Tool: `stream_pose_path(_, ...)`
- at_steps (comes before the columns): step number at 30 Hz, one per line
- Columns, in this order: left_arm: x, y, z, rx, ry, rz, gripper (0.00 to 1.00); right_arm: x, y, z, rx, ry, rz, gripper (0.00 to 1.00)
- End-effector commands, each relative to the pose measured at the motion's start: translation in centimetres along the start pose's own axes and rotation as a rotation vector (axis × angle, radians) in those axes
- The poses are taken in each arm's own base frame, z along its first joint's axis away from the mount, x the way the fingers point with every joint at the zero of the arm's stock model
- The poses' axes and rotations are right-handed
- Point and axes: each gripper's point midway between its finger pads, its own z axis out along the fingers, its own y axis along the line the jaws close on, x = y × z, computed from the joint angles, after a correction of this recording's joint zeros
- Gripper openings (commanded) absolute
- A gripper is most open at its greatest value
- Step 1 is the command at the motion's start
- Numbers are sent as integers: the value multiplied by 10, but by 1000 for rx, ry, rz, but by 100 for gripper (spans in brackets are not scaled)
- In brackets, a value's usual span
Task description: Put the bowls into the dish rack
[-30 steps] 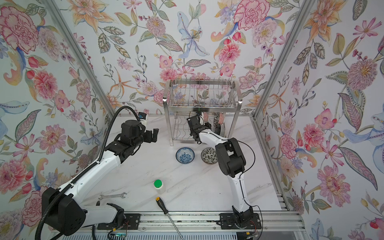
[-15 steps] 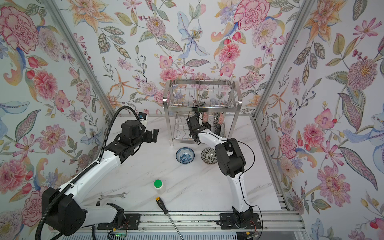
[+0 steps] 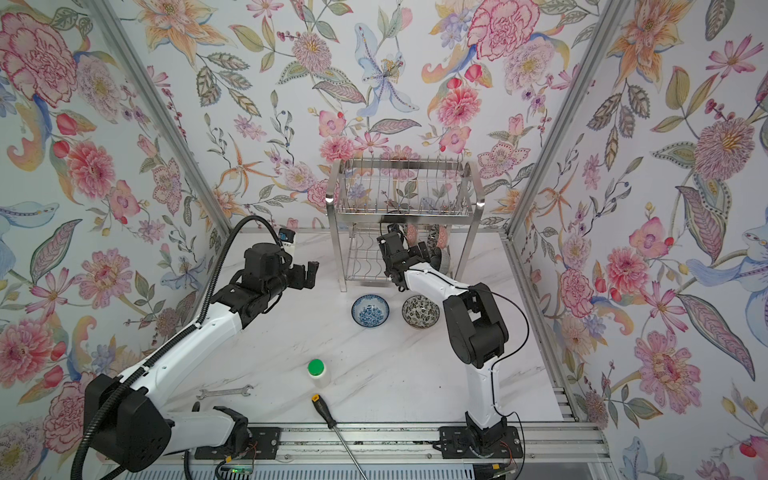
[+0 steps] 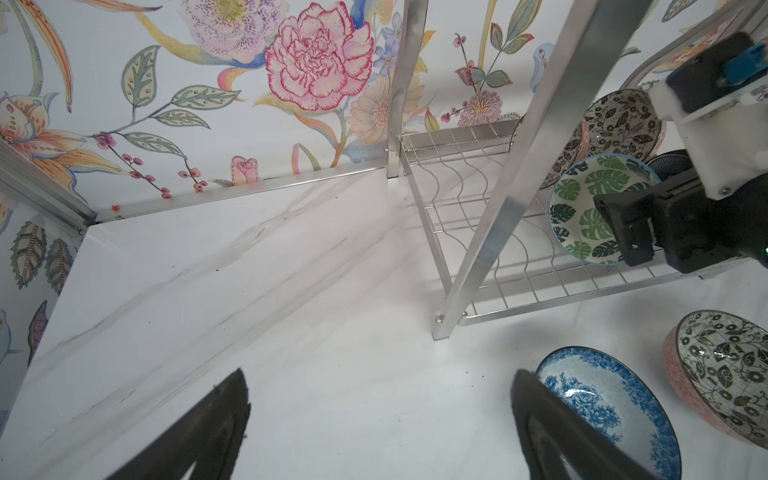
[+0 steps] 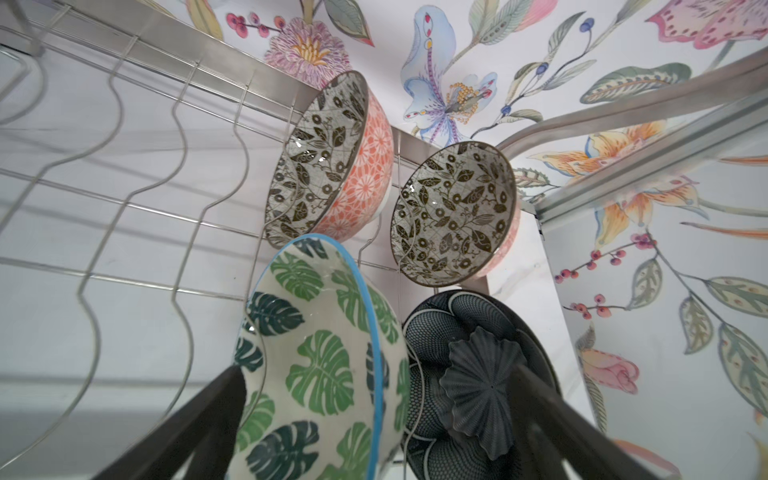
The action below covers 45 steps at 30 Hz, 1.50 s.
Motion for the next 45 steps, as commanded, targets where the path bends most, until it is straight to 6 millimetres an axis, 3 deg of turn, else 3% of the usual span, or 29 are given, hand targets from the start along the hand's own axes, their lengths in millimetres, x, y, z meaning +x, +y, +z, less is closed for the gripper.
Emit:
stream_pose_path(1,6,0,-8,23,4,-6,99,-36,3,-29,-108,-147,45,99)
stream_pose_path(10,31,-18,-8,97,33,-17,99,-28,4,-85,-300,-233,38,99)
stream_pose_path(19,52,-54,5,182,93,9,99,10,-28,-145,-434,-230,82,99)
stream_pose_path(23,63,-69,13,211,129,22,99,21,-55,-163,-441,-219,132,99)
stream_pose_path(31,92,-85,17,258,204,26,99,33,-96,-169,-472,-157,278,100)
stream_pose_path(45,110,-123,42,356,249,8,99,44,-100,-159,-451,-68,260,99)
